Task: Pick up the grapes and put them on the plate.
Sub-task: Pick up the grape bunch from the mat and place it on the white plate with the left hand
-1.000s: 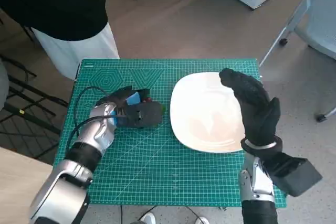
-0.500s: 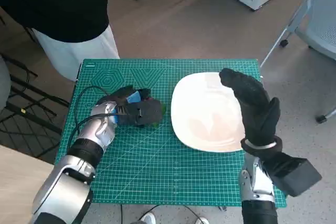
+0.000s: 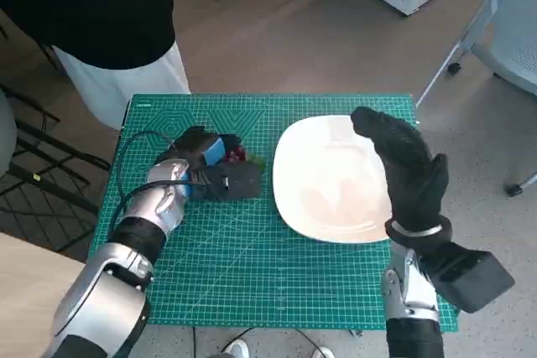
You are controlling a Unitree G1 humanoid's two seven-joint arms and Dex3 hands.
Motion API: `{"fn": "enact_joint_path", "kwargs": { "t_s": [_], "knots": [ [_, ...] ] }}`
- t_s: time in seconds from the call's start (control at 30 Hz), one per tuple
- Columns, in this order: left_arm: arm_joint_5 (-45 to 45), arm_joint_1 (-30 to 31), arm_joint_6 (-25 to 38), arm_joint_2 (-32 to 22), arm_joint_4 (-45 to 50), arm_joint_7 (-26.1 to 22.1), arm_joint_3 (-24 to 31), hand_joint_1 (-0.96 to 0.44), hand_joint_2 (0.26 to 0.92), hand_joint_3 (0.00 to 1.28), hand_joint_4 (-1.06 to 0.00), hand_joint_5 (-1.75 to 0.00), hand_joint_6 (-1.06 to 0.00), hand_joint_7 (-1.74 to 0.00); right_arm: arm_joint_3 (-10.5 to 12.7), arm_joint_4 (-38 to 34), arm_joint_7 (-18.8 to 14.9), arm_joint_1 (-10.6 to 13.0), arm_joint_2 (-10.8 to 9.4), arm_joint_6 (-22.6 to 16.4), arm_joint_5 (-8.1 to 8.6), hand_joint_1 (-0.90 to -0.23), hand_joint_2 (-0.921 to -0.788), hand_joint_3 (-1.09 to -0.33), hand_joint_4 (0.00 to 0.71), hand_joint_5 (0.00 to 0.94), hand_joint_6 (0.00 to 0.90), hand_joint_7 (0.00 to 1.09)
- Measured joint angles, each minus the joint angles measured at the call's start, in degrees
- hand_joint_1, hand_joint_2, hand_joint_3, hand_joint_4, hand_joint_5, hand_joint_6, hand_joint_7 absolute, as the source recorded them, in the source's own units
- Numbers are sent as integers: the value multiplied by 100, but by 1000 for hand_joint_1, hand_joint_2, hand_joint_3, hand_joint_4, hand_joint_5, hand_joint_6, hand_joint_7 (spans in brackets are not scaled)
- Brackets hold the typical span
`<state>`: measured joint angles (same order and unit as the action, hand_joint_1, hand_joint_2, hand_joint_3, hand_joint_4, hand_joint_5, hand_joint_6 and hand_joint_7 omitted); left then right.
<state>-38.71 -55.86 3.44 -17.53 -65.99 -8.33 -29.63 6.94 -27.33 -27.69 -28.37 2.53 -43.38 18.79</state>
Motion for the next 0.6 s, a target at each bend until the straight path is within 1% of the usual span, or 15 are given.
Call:
{"fn": "enact_joint_path", "kwargs": {
  "t_s": [0.07, 0.2, 0.37, 0.6],
  "knots": [
    [-18, -10, 43, 0, 11, -3, -41, 25, 917, 196, -498, -1431, -568, -1114, 3, -7, 0, -4, 0, 0, 0, -688, -921, -713, 373, 5, 0, 565],
    [-24, -12, 114, -10, 64, -7, -74, 10, 920, 181, -489, -1519, -612, -1022, 10, -14, 0, -4, 1, 0, 1, -688, -921, -713, 373, 5, 0, 565],
    [-21, -9, 125, -52, 182, -1, -81, 4, 921, 170, -493, -1525, -627, -1006, 12, -15, 1, -5, 1, 0, 1, -688, -921, -713, 374, 5, -1, 566],
    [-19, -5, 111, -74, 202, 38, -82, 2, 921, 159, -513, -1491, -622, -1028, 13, -20, 1, -14, 0, 0, 3, -688, -921, -713, 374, 5, -1, 566]
  ]
}}
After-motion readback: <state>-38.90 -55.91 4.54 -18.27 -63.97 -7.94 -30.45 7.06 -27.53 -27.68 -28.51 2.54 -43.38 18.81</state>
